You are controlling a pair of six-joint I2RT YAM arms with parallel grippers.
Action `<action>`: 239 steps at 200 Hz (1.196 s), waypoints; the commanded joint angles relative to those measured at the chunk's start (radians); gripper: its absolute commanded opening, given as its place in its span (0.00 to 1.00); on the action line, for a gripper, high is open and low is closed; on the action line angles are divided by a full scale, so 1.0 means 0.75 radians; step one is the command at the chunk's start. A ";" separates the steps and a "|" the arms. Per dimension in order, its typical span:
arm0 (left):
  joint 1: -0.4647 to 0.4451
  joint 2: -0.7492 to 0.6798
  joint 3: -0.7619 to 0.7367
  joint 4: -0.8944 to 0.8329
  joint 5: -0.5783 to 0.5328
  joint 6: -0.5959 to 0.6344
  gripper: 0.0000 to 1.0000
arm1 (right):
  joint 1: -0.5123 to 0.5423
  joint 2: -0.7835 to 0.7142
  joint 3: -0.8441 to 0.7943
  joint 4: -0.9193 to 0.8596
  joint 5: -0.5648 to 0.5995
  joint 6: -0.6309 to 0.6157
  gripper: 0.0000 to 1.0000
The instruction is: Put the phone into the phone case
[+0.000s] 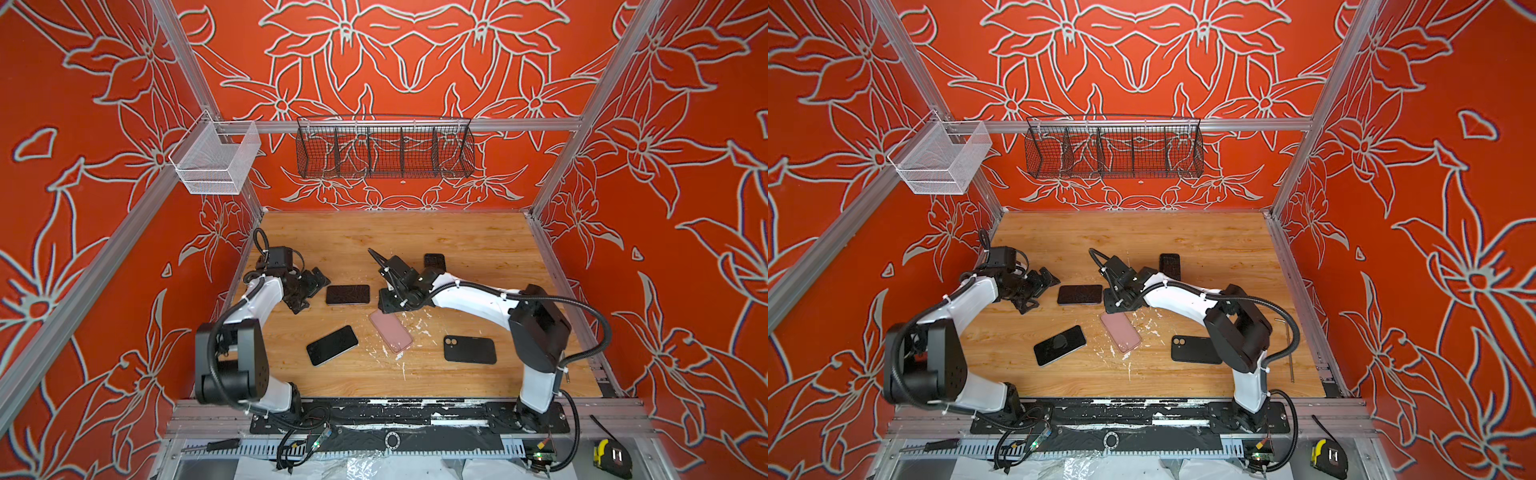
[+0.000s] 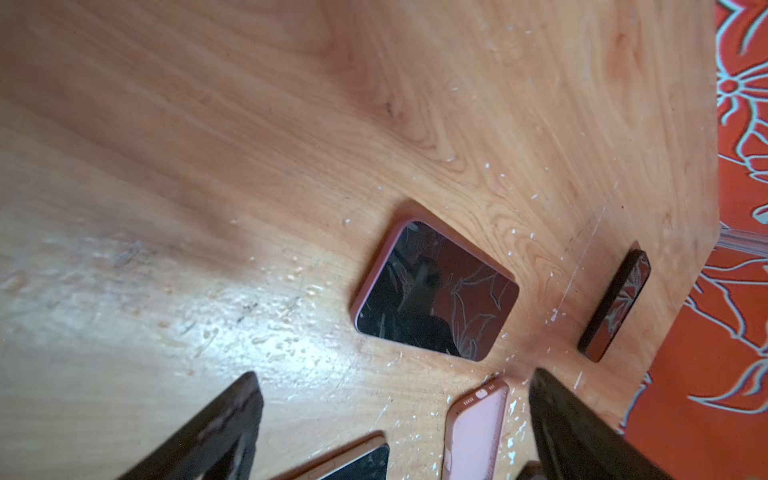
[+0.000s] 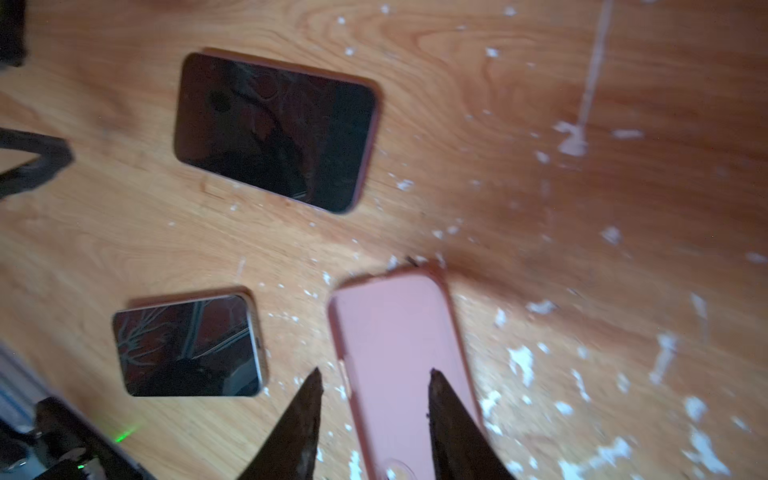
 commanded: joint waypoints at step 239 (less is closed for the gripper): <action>-0.105 0.338 0.119 0.183 0.519 0.132 0.98 | -0.207 0.423 -0.078 0.680 -0.591 0.208 0.48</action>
